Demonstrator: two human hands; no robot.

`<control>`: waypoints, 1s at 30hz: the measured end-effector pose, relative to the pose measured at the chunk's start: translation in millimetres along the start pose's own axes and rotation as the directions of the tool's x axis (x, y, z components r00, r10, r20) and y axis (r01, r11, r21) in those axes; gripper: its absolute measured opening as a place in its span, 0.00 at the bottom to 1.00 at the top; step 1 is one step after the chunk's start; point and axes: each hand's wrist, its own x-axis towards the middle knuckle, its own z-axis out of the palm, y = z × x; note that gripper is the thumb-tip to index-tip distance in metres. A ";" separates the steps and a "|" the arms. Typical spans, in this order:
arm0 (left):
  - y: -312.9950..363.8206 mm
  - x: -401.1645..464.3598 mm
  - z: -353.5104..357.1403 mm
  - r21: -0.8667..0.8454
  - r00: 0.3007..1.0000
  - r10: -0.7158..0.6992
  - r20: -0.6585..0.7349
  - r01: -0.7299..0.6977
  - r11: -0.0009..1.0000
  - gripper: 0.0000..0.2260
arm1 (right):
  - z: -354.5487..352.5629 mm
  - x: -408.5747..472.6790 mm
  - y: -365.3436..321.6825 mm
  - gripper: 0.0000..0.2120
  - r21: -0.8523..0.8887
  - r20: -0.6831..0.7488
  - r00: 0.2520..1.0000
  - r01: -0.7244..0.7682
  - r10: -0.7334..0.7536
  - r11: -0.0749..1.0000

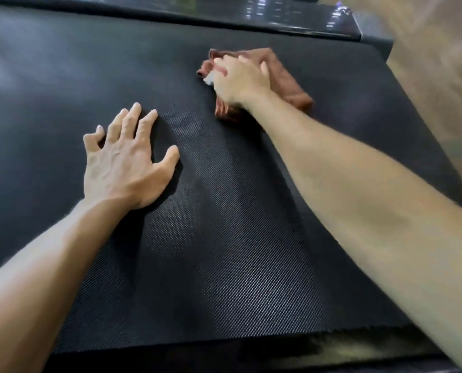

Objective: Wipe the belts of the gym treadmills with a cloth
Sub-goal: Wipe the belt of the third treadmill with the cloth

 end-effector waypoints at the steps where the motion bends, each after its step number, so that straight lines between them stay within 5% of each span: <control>1: -0.8 -0.5 -0.7 -0.002 1.000 -0.005 0.004 0.005 1.000 0.38 | 5.0 -18.8 -4.9 0.23 0.035 -0.002 0.999 0.053 -0.053 0.998; 5: 1.4 -3.5 -4.1 0.000 1.000 -0.001 0.015 0.001 1.000 0.38 | 6.4 -103.9 34.7 0.29 0.139 0.022 0.991 0.126 -0.130 0.982; 12: 1.2 -1.3 -2.6 -0.015 1.000 -0.007 0.008 0.007 1.000 0.37 | -15.2 -27.5 80.8 0.26 0.049 -0.054 0.965 -0.256 0.258 0.965; 18: -0.2 -0.7 -2.6 -0.008 1.000 -0.015 0.015 0.015 1.000 0.38 | 5.5 4.3 -1.1 0.26 0.037 -0.041 0.998 -0.050 0.052 0.998; 22: 2.5 -1.2 -3.7 -0.012 1.000 -0.020 0.003 0.020 1.000 0.38 | 9.0 -45.4 -8.6 0.37 0.211 -0.096 0.995 0.019 0.002 0.977; 26: 4.1 0.2 -4.1 -0.020 1.000 -0.024 -0.001 0.024 1.000 0.38 | 5.1 -80.3 23.4 0.42 -0.015 -0.058 0.989 -0.141 0.139 0.990; 30: 3.1 -0.9 -3.0 -0.023 1.000 -0.011 -0.012 0.011 1.000 0.38 | -5.0 -55.0 39.7 0.43 -0.033 -0.025 0.922 -0.387 0.386 0.922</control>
